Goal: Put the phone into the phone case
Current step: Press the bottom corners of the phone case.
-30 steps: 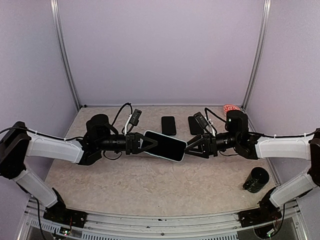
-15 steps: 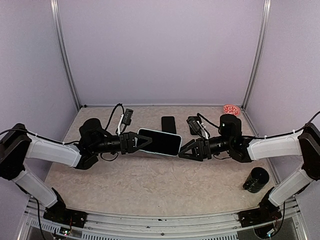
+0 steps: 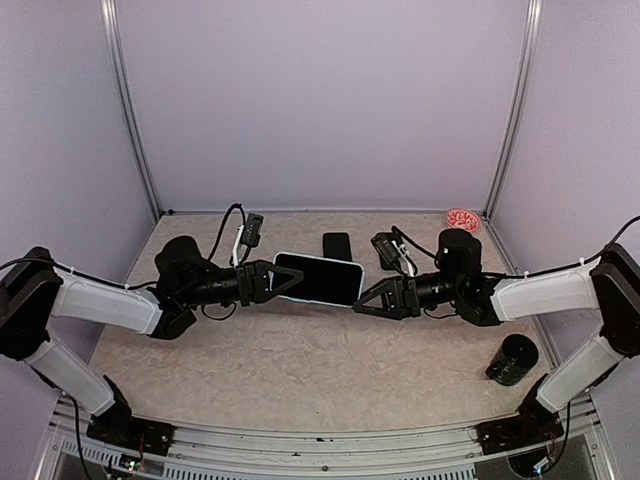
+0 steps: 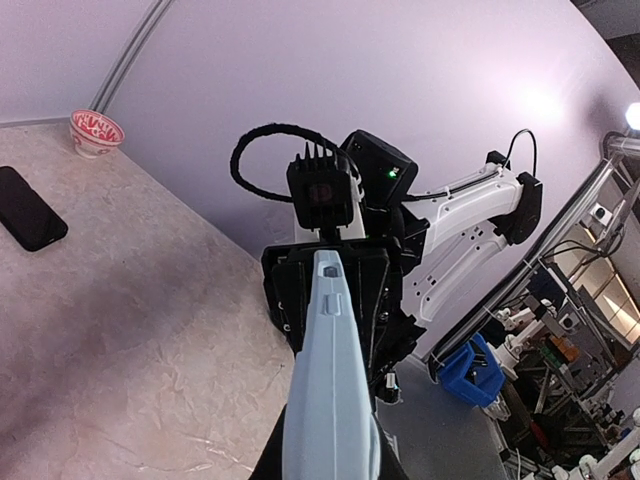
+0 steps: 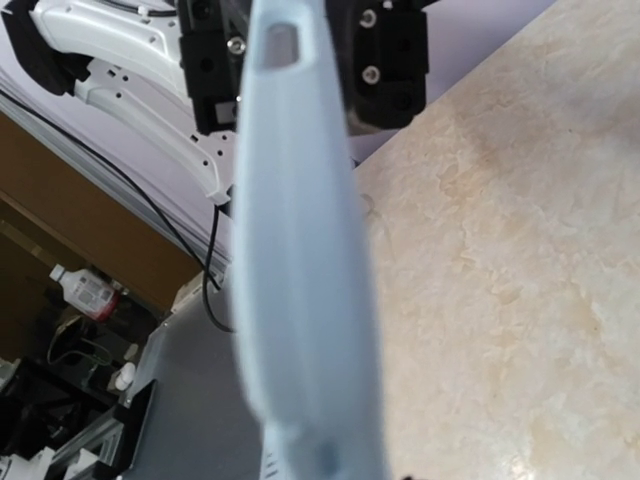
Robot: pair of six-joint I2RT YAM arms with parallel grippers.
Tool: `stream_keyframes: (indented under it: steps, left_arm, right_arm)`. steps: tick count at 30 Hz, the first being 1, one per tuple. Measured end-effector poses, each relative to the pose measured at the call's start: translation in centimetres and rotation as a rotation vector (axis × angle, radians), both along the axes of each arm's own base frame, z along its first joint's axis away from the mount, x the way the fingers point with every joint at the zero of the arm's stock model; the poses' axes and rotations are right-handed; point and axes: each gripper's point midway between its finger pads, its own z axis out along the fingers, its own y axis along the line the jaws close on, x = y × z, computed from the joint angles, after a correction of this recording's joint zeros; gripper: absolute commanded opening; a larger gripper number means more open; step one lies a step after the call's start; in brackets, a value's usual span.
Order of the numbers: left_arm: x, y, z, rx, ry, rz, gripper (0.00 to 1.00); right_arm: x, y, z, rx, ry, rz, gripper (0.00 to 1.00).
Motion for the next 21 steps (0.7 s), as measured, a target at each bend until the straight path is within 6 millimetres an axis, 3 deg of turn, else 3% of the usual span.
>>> stream_keyframes:
  steps: [10, 15, 21]
  left_arm:
    - [-0.01, 0.01, 0.1, -0.004, -0.001, 0.0, 0.0]
    - [-0.02, 0.01, 0.1, -0.004, -0.001, -0.001, 0.0]
    - [-0.01, 0.01, 0.09, -0.003, -0.001, -0.001, 0.0]
  right_arm:
    - [0.2, 0.2, -0.55, -0.007, 0.031, -0.002, 0.24]
    - [0.17, 0.28, -0.64, -0.009, 0.039, 0.0, 0.32]
    - [0.35, 0.36, -0.52, -0.009, 0.038, -0.009, 0.32]
